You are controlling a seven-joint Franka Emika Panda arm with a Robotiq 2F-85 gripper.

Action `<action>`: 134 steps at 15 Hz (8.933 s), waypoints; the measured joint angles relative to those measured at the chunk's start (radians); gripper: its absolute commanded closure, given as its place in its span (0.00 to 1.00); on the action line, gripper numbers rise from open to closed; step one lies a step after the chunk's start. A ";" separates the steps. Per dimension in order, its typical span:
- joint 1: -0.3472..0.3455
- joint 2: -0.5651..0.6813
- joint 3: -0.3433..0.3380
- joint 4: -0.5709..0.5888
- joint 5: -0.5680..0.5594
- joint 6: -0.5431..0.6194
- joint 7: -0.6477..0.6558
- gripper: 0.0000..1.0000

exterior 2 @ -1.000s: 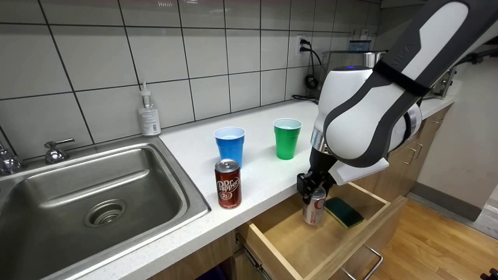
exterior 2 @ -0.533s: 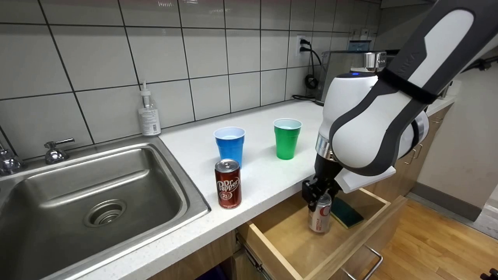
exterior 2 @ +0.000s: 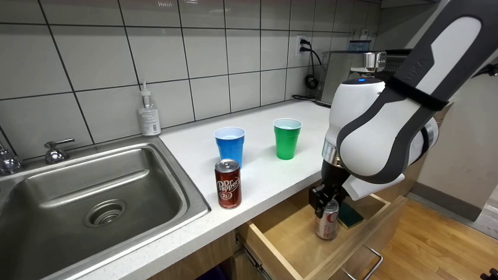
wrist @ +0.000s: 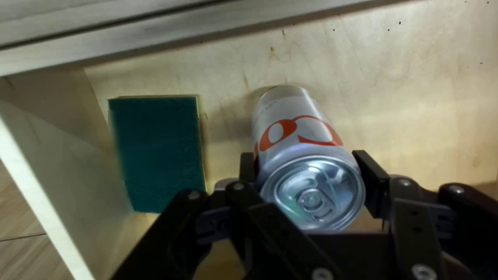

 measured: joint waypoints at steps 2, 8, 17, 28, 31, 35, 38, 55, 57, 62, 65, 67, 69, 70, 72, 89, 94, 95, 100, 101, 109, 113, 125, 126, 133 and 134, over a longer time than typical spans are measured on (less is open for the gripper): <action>0.001 0.000 -0.007 -0.001 0.000 0.000 0.000 0.62; 0.001 0.000 -0.016 -0.004 0.000 0.000 0.001 0.62; 0.016 -0.008 -0.016 -0.012 0.000 -0.001 0.011 0.00; 0.034 -0.220 -0.013 -0.012 -0.010 -0.236 0.036 0.00; 0.034 -0.276 0.006 -0.007 -0.011 -0.283 0.034 0.00; 0.034 -0.322 0.040 0.026 -0.011 -0.318 0.034 0.00; 0.035 -0.329 0.063 0.069 -0.011 -0.339 0.034 0.00; 0.104 -0.174 0.148 0.369 -0.009 -0.426 0.034 0.00; 0.114 -0.136 0.156 0.415 -0.009 -0.440 0.033 0.00; 0.147 -0.047 0.171 0.523 -0.009 -0.494 0.029 0.00; 0.165 -0.003 0.172 0.576 -0.010 -0.531 0.029 0.00; 0.167 0.023 0.172 0.604 -0.010 -0.550 0.029 0.00; 0.167 0.045 0.172 0.626 -0.010 -0.570 0.029 0.00; 0.167 0.054 0.172 0.635 -0.011 -0.578 0.029 0.00; 0.167 0.067 0.171 0.644 -0.011 -0.590 0.029 0.00; 0.173 0.128 0.168 0.675 -0.042 -0.612 0.029 0.61; 0.173 0.128 0.168 0.676 -0.045 -0.612 0.021 0.61; 0.173 0.128 0.168 0.676 -0.045 -0.611 0.016 0.61; 0.169 0.120 0.168 0.676 -0.045 -0.605 -0.031 0.61; 0.167 0.112 0.168 0.675 -0.045 -0.603 -0.041 0.61; 0.130 0.011 0.165 0.624 -0.040 -0.598 -0.052 0.61; 0.099 -0.036 0.164 0.555 -0.023 -0.559 -0.053 0.61; 0.061 -0.140 0.158 0.307 0.030 -0.489 -0.088 0.61; 0.061 -0.155 0.158 0.285 0.032 -0.489 -0.089 0.61; 0.055 -0.246 0.146 0.155 0.044 -0.489 -0.095 0.61; 0.055 -0.247 0.141 0.142 0.044 -0.489 -0.095 0.61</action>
